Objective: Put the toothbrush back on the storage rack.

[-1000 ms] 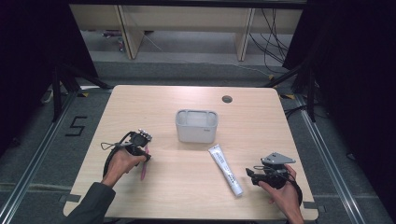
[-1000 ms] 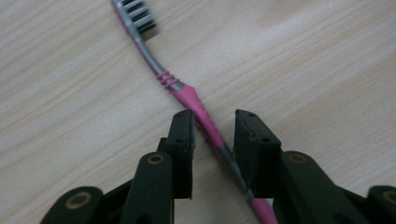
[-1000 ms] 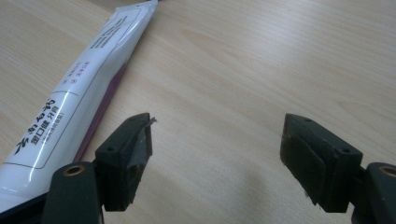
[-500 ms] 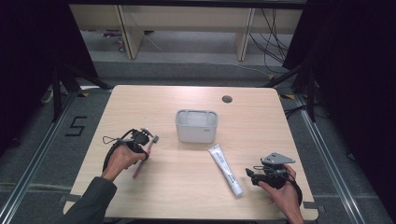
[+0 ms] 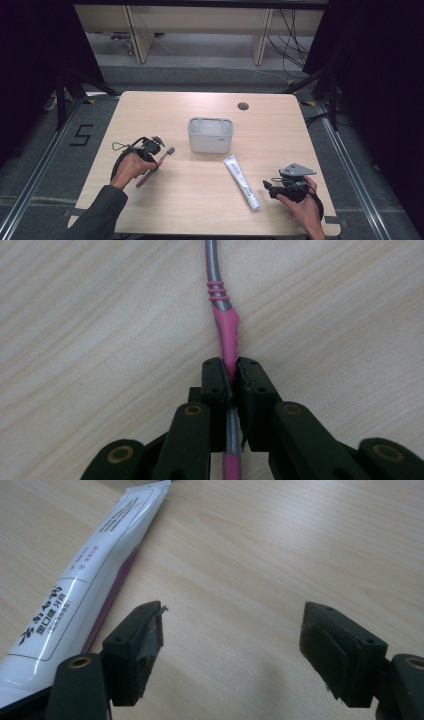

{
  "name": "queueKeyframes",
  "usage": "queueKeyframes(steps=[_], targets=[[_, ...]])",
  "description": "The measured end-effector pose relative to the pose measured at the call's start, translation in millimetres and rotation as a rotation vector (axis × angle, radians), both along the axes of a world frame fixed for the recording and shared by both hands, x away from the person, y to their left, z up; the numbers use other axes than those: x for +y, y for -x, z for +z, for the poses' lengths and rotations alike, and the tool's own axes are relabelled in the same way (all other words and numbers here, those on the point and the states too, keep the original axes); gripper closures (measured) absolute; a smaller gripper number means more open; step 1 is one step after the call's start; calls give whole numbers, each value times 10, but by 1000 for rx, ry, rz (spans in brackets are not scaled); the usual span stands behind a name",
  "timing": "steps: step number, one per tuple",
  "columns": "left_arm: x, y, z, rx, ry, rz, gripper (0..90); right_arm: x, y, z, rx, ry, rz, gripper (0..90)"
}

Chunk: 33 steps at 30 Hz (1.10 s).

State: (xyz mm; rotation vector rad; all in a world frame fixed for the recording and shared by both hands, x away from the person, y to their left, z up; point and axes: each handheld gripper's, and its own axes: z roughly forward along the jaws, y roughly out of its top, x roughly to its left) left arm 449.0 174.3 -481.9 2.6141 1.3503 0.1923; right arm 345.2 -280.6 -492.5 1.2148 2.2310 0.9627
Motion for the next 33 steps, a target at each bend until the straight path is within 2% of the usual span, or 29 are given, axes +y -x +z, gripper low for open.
queueKeyframes(steps=[1,3,6,8,10,11,12,13,20,22,23,25,27,28,33], targets=[[-9,-6,10,13,-9,-2,821,-1,-1,-1,-1,1,1,264],[-25,-10,7,12,-19,-10,822,-9,-8,-7,-14,12,10,264],[-42,-8,12,29,-28,-34,827,-1,-1,-1,0,0,0,264],[-44,-6,26,23,-42,-45,829,-10,-8,-6,-14,10,8,264],[-34,-6,53,7,-37,-51,831,-11,-10,-8,-17,9,12,264],[-21,-13,77,-4,-45,-74,831,-11,-11,-8,-18,9,13,264],[-23,0,103,-4,-34,-59,832,-11,-9,-7,-17,8,11,264],[-9,-7,136,-14,-32,-79,832,-10,-9,-6,-16,8,10,264],[52,52,354,-86,31,-100,832,-10,-8,-4,-15,4,7,264],[57,68,410,-109,44,-107,832,-14,-23,-15,-29,4,19,264],[60,73,436,-122,50,-113,832,2,-6,-16,-1,-16,6,264],[61,85,491,-137,62,-119,832,-1,1,-9,-7,-8,-7,264],[51,105,530,-169,86,-114,832,-1,1,-8,-8,-6,-9,264],[50,110,551,-169,94,-118,832,-5,-3,-9,-11,-6,-2,264],[49,128,658,-234,142,-117,831,-6,1,0,3,-18,-15,264]])
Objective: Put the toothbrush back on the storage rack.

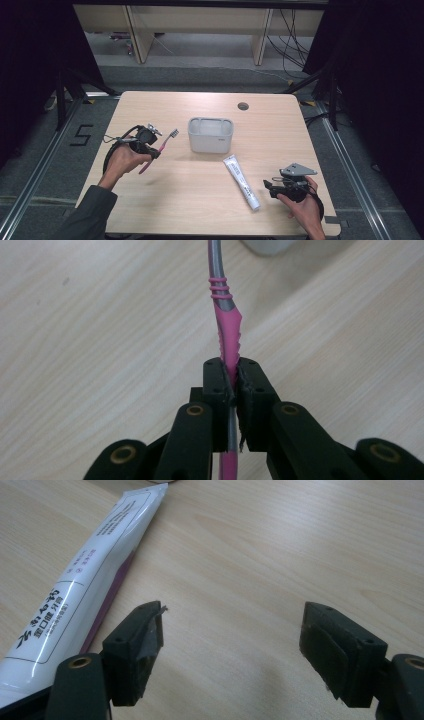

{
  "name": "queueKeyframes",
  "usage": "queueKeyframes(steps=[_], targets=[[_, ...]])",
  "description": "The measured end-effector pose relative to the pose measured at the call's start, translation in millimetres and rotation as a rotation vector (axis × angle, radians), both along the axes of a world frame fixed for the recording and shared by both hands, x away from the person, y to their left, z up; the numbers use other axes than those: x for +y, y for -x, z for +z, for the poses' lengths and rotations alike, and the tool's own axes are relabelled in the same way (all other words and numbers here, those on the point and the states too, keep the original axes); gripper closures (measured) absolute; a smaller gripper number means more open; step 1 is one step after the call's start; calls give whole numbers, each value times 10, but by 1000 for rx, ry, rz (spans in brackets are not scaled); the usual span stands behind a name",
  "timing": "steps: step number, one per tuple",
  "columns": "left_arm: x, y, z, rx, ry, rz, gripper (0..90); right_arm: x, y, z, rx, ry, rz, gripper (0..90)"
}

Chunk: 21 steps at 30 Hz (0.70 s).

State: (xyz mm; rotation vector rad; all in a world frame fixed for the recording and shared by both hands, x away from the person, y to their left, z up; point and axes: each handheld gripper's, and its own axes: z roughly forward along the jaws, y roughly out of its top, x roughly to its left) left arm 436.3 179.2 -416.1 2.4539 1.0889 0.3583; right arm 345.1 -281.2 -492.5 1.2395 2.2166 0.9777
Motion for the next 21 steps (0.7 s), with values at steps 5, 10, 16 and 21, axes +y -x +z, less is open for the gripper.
queueKeyframes(steps=[5,10,16,21], targets=[[4,26,84,-61,73,14,831,-8,-7,-4,-15,13,12,264],[9,49,156,-133,152,22,831,-4,-3,1,0,1,4,264],[-9,77,230,-205,223,18,831,-14,-10,-4,-16,12,10,264],[-64,109,267,-268,292,24,831,-14,-10,-4,-16,12,10,264]])
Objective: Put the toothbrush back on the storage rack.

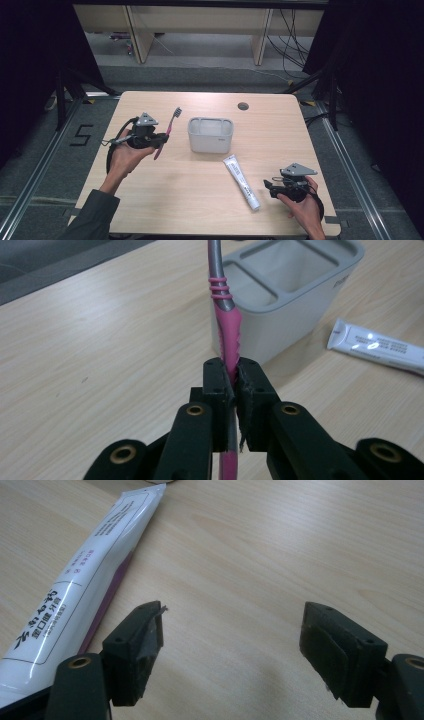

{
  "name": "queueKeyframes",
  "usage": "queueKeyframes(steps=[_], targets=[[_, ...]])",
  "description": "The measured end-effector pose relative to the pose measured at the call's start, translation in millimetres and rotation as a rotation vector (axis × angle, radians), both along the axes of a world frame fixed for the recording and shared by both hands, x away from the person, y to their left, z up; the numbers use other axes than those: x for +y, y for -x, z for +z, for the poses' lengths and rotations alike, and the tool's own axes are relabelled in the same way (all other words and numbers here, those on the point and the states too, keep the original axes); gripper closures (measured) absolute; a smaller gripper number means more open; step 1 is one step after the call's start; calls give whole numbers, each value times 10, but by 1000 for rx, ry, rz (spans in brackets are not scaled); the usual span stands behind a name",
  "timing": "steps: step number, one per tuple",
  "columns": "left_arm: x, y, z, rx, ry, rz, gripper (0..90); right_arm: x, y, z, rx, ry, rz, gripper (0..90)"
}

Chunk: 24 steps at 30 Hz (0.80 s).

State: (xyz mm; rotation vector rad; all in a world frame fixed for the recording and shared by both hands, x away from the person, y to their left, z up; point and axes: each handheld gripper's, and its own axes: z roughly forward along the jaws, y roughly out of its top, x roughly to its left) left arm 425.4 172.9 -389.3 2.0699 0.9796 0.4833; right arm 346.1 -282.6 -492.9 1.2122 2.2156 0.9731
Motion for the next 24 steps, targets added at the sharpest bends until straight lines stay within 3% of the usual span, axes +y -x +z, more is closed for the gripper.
queueKeyframes(steps=[1,5,9,11,12,17,24], targets=[[-17,2,2,-9,27,1,831,0,1,0,0,0,0,264],[-55,6,26,-45,64,7,831,-2,-2,-1,1,-3,1,264],[-90,-8,31,-56,107,4,831,0,0,-1,11,-10,1,264],[-122,-20,26,-65,149,14,831,-4,-2,0,1,-3,1,264],[-120,-27,40,-65,134,6,831,-1,-2,-1,5,-7,2,264],[-197,-62,79,-88,181,14,831,-4,-3,-2,0,-3,2,264],[-263,-151,167,-95,197,26,831,-5,-3,0,-1,-3,1,264]])
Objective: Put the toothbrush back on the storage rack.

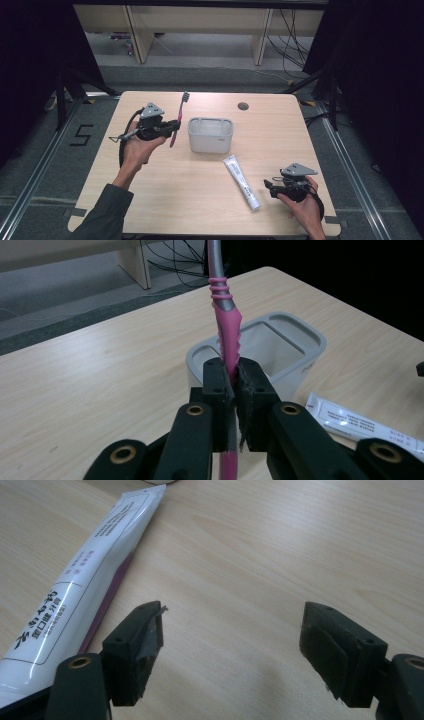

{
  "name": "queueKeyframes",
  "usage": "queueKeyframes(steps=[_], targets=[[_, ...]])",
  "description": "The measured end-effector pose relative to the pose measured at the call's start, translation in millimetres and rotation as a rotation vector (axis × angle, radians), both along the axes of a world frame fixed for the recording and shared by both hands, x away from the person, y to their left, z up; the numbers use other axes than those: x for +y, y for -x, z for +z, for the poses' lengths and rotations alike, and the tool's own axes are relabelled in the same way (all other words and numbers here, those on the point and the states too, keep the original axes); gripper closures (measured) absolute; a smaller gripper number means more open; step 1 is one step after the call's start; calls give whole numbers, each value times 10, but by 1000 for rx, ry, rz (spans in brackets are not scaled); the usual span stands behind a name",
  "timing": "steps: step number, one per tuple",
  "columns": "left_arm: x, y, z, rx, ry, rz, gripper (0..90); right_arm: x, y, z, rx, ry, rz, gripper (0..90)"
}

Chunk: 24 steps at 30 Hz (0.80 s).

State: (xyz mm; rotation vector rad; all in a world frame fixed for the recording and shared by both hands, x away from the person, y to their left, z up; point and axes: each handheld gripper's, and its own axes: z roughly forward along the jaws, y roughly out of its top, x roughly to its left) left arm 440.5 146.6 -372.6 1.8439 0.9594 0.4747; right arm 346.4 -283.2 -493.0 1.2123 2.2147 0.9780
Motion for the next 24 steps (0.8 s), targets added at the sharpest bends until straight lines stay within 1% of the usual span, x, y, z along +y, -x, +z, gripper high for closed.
queueKeyframes(steps=[3,9,10,11,13,15,17,19,24], targets=[[-26,-54,26,5,15,6,831,0,-1,-2,0,0,1,264],[-102,-147,75,-4,9,8,831,-7,-3,-2,1,2,4,264],[-117,-162,82,-2,11,7,831,10,11,-5,11,-11,-12,264],[-135,-176,88,-2,9,8,831,5,4,-5,6,-6,-3,263],[-166,-206,107,-2,-2,6,830,1,4,-3,4,-1,-2,263],[-197,-238,124,-5,-3,5,830,1,2,-3,4,-1,0,263],[-234,-267,135,-8,1,10,830,1,3,-3,4,-2,0,264],[-266,-301,140,-11,-13,4,830,5,5,-3,7,-6,-2,263],[-338,-368,151,-17,-12,13,830,10,5,-7,8,-11,-2,263]])
